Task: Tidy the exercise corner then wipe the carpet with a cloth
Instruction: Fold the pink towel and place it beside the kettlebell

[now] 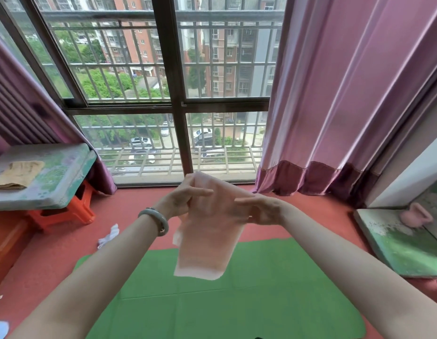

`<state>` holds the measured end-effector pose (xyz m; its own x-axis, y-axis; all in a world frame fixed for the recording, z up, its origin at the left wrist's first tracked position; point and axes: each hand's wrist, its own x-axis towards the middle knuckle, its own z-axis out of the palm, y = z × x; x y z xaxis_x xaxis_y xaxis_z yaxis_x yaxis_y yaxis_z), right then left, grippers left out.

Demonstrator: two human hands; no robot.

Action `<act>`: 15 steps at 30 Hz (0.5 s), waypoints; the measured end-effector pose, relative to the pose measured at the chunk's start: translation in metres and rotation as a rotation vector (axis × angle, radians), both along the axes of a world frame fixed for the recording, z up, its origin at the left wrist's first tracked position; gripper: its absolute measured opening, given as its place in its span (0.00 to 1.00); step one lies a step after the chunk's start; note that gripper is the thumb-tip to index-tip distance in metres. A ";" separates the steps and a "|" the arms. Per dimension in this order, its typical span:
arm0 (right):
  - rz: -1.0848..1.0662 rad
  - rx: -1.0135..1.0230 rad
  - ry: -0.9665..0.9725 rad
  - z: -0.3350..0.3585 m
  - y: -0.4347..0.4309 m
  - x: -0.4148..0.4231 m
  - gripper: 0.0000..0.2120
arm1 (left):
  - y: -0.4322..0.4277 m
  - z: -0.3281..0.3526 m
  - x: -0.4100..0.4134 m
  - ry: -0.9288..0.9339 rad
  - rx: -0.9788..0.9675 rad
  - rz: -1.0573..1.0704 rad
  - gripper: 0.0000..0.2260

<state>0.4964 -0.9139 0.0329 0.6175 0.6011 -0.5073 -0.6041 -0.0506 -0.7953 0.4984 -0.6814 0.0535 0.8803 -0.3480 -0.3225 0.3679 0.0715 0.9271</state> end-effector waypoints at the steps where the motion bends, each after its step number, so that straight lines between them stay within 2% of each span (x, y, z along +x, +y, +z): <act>1: -0.009 -0.083 -0.015 0.002 0.001 0.002 0.30 | 0.005 0.002 -0.001 0.005 0.025 -0.042 0.19; 5: -0.073 -0.377 -0.070 0.002 0.007 0.011 0.16 | 0.032 -0.002 0.006 0.085 0.338 -0.239 0.25; 7: -0.082 -0.451 -0.081 0.001 0.011 0.013 0.12 | 0.042 -0.005 0.008 0.116 0.516 -0.219 0.19; 9: -0.032 -0.547 -0.139 0.003 0.015 0.014 0.14 | 0.044 -0.007 0.009 0.141 0.608 -0.190 0.14; 11: -0.033 -0.605 -0.211 0.006 0.018 0.016 0.15 | 0.042 -0.010 0.008 0.124 0.573 -0.129 0.08; 15: -0.151 -0.531 -0.219 0.017 0.022 0.021 0.10 | 0.033 -0.011 0.006 0.153 0.211 0.119 0.13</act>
<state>0.5178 -0.8923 0.0497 0.8004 0.1973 -0.5661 -0.4604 -0.4023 -0.7913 0.5047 -0.6484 0.0429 0.8464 -0.1563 -0.5091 0.5053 -0.0663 0.8604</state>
